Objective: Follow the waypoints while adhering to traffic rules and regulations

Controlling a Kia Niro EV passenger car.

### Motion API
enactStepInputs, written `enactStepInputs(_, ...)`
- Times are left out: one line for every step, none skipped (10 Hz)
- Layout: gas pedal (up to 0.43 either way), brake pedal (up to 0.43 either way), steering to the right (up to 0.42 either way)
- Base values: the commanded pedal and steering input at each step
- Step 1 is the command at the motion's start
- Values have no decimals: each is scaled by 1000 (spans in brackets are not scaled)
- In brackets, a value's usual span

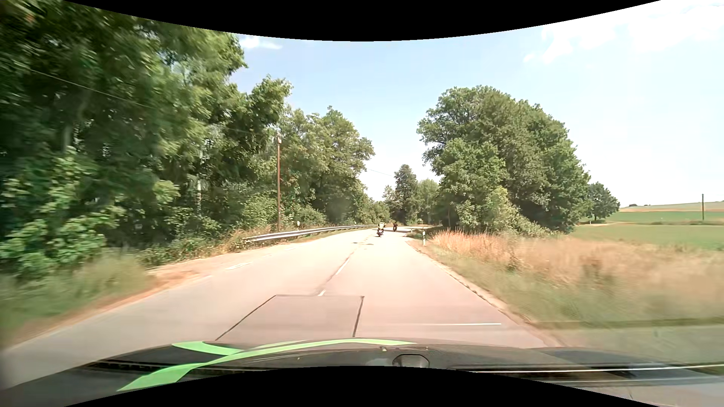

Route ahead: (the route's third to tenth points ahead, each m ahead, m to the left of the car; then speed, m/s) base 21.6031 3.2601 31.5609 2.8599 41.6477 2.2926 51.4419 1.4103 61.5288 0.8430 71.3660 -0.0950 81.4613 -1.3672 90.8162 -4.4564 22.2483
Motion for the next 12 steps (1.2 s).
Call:
enactStepInputs(118, 0, -2)
enactStepInputs(130, 0, 0)
enactStepInputs(169, 0, 0)
enactStepInputs(189, 0, 1)
enactStepInputs(209, 0, 2)
enactStepInputs(209, 0, 4)
enactStepInputs(220, 0, 6)
enactStepInputs(228, 0, 8)
enactStepInputs(228, 0, 11)
enactStepInputs(220, 0, 14)
enactStepInputs(220, 0, 16)
enactStepInputs(209, 0, 16)
